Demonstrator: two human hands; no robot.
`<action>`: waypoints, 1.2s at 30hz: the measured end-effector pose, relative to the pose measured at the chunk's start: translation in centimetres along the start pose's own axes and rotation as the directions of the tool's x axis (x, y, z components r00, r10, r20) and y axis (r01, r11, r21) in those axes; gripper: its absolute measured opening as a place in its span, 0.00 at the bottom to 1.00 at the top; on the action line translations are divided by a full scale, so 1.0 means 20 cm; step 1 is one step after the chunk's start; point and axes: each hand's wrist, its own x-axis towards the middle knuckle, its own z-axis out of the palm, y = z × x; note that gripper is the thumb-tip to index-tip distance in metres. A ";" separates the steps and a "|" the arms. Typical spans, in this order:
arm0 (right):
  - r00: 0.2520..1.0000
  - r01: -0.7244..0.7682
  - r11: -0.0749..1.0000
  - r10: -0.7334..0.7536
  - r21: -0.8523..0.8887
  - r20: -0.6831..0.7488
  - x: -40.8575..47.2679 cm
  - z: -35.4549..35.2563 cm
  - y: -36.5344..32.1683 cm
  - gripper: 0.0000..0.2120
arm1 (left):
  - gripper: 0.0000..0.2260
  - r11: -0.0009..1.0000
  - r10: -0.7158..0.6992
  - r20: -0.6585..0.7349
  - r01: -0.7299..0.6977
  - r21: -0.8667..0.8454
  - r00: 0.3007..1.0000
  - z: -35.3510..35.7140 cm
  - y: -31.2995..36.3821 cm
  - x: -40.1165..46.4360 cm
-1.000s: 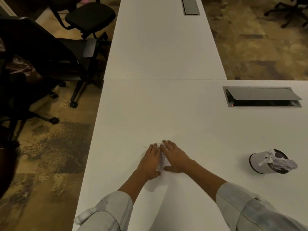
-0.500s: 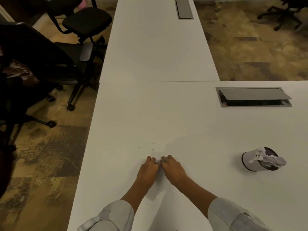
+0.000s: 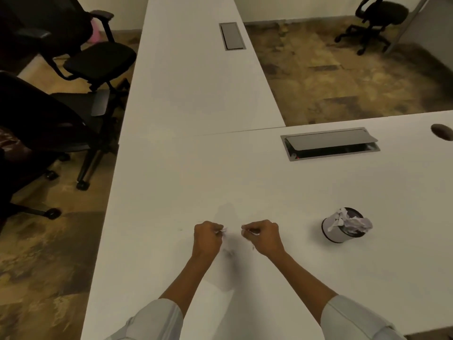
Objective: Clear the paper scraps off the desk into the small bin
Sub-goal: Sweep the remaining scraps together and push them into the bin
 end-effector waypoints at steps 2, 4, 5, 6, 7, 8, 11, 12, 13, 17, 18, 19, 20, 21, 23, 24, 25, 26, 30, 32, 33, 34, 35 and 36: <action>0.998 -0.036 0.999 0.037 0.029 -0.041 -0.03 -0.16 0.04 0.07 | 0.07 0.999 0.026 0.033 -0.025 -0.021 0.999 0.07 0.14 0.00; 0.993 -0.070 0.996 0.075 0.056 -0.091 -0.05 -0.34 0.09 0.07 | 0.07 0.997 0.052 0.073 -0.047 -0.069 0.996 0.16 0.27 -0.01; 0.989 -0.083 0.995 0.090 0.062 -0.121 -0.07 -0.43 0.12 0.07 | 0.07 0.993 0.067 0.097 -0.057 -0.099 0.993 0.21 0.35 -0.02; 0.983 -0.094 0.993 0.103 0.064 -0.149 -0.08 -0.52 0.14 0.07 | 0.06 0.990 0.088 0.120 -0.073 -0.124 0.989 0.26 0.42 -0.02; 0.978 -0.107 0.992 0.117 0.063 -0.172 -0.09 -0.61 0.17 0.07 | 0.06 0.985 0.116 0.144 -0.096 -0.140 0.983 0.32 0.49 -0.03; 0.972 -0.125 0.990 0.135 0.060 -0.193 -0.09 -0.71 0.20 0.08 | 0.06 0.982 0.139 0.173 -0.114 -0.149 0.975 0.38 0.56 -0.04; 0.939 -0.190 0.981 0.193 0.037 -0.284 -0.09 -0.99 0.27 0.06 | 0.07 0.975 0.181 0.238 -0.142 -0.173 0.954 0.55 0.77 -0.07; 0.929 -0.202 0.979 0.201 0.028 -0.310 -0.08 -1.07 0.28 0.06 | 0.07 0.973 0.191 0.249 -0.150 -0.173 0.949 0.60 0.84 -0.07; 0.922 -0.211 0.977 0.202 0.008 -0.330 -0.06 -1.15 0.30 0.06 | 0.07 0.972 0.202 0.258 -0.161 -0.171 0.945 0.65 0.91 -0.08; 0.928 -0.235 0.964 0.185 -0.124 -0.324 0.03 -1.35 0.34 0.06 | 0.08 0.964 0.242 0.271 -0.200 -0.175 0.932 0.83 1.15 -0.07; 0.934 -0.240 0.958 0.184 -0.157 -0.306 0.05 -1.38 0.35 0.06 | 0.08 0.964 0.243 0.270 -0.201 -0.175 0.932 0.87 1.19 -0.07; 0.941 -0.241 0.952 0.182 -0.189 -0.285 0.08 -1.40 0.36 0.07 | 0.09 0.964 0.243 0.272 -0.201 -0.172 0.931 0.90 1.23 -0.05; 0.949 -0.239 0.945 0.179 -0.222 -0.261 0.10 -1.41 0.37 0.07 | 0.09 0.965 0.244 0.280 -0.206 -0.159 0.929 0.93 1.26 -0.04; 0.956 -0.233 0.938 0.174 -0.256 -0.234 0.13 -1.43 0.38 0.08 | 0.10 0.967 0.250 0.300 -0.219 -0.132 0.921 0.96 1.28 -0.03; 0.970 -0.220 0.926 0.174 -0.308 -0.168 0.17 -1.44 0.40 0.08 | 0.14 0.959 0.274 0.363 -0.279 -0.041 0.890 1.01 1.31 -0.01; 0.974 -0.218 0.919 0.184 -0.327 -0.132 0.19 -1.45 0.41 0.09 | 0.15 0.951 0.281 0.398 -0.308 0.006 0.873 1.02 1.31 -0.01; 0.975 -0.223 0.913 0.202 -0.342 -0.097 0.20 -1.46 0.41 0.10 | 0.16 0.943 0.278 0.430 -0.328 0.046 0.859 1.03 1.30 0.00; 0.973 -0.231 0.908 0.222 -0.349 -0.064 0.22 -1.47 0.42 0.12 | 0.17 0.937 0.268 0.460 -0.341 0.082 0.846 1.03 1.30 0.00; 0.961 -0.259 0.895 0.278 -0.363 -0.001 0.25 -1.51 0.43 0.15 | 0.12 0.913 0.253 0.535 -0.382 0.143 0.806 1.02 1.28 0.01; 0.951 -0.284 0.888 0.308 -0.363 0.010 0.26 -1.53 0.42 0.14 | 0.20 0.937 0.222 0.557 -0.334 0.106 0.801 1.00 1.28 0.01; 0.946 -0.296 0.883 0.323 -0.364 0.016 0.26 -1.54 0.41 0.13 | 0.26 0.953 0.197 0.579 -0.292 0.075 0.791 0.99 1.28 0.01; 0.941 -0.308 0.881 0.338 -0.361 0.022 0.26 -1.55 0.40 0.13 | 0.30 0.968 0.174 0.604 -0.247 0.038 0.778 0.97 1.29 0.00; 0.936 -0.319 0.879 0.350 -0.355 0.026 0.26 -1.55 0.39 0.12 | 0.33 0.980 0.156 0.624 -0.198 -0.003 0.765 0.95 1.29 0.00; 0.933 -0.325 0.877 0.358 -0.352 0.029 0.26 -1.55 0.38 0.12 | 0.33 0.988 0.140 0.640 -0.146 -0.044 0.755 0.93 1.30 0.00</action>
